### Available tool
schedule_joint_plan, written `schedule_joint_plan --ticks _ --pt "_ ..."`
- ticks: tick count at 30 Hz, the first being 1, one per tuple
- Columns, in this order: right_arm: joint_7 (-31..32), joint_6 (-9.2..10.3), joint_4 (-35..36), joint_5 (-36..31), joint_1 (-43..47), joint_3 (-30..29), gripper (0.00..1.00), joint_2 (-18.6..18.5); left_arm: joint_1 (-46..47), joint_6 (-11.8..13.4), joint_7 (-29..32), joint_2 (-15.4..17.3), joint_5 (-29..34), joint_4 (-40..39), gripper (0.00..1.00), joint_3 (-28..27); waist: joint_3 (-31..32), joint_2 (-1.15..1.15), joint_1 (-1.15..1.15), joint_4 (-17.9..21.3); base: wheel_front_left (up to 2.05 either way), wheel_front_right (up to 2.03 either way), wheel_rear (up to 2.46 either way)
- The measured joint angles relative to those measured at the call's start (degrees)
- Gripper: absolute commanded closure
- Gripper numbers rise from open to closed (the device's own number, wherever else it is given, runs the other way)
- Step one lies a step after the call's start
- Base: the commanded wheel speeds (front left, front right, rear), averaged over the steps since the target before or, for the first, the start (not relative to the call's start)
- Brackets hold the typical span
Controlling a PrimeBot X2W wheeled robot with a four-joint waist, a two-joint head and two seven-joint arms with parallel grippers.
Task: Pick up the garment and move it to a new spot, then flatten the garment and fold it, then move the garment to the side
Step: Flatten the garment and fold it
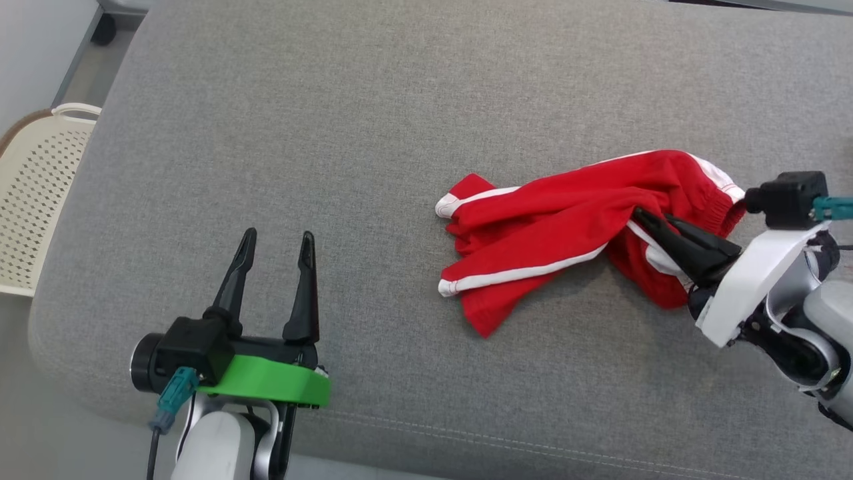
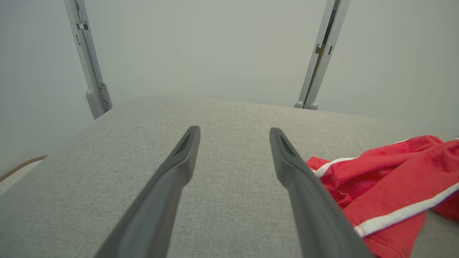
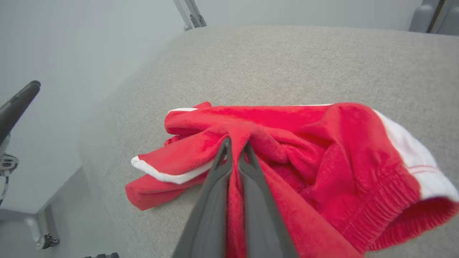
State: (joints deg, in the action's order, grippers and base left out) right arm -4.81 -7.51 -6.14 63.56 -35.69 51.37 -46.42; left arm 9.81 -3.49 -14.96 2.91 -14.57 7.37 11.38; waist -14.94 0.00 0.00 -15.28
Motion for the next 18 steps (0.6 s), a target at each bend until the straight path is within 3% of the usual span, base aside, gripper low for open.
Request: schedule_joint_plan --ticks 7,10,15,16,17,18 --pt "6.9 0.04 -5.3 23.1 -2.6 -3.7 1.00 0.2 2.1 0.0 0.0 0.0 -0.9 0.2 0.00 2.6 -1.6 0.00 0.00 -1.1 0.00 0.00 0.00" --pt "9.4 0.04 -9.1 28.8 -3.3 -5.8 1.00 0.8 2.9 0.1 0.0 0.0 -1.7 0.2 0.00 3.9 -2.4 0.00 0.00 -1.9 0.00 0.00 0.00" --pt "11.9 0.04 -12.2 30.2 -4.1 -6.6 1.00 1.8 3.8 0.5 0.0 0.0 -2.5 0.3 0.00 5.4 -3.5 0.00 0.00 -3.2 0.00 0.00 0.00" --pt "12.3 0.04 -12.4 30.4 -4.2 -6.7 0.76 2.1 3.8 0.5 0.0 0.0 -2.5 0.3 0.00 5.5 -3.7 0.00 0.00 -3.4 0.00 0.00 0.00" --pt "12.6 0.04 -12.5 30.1 -4.2 -6.5 0.09 2.4 3.8 0.6 0.0 0.0 -2.6 0.3 0.00 5.5 -3.8 0.00 0.00 -3.5 0.00 0.00 0.00" --pt "12.8 0.04 -12.4 30.0 -4.2 -6.5 0.00 2.5 3.8 0.7 0.0 0.0 -2.6 0.4 0.00 5.6 -3.9 0.00 0.00 -3.6 0.00 0.00 0.00"
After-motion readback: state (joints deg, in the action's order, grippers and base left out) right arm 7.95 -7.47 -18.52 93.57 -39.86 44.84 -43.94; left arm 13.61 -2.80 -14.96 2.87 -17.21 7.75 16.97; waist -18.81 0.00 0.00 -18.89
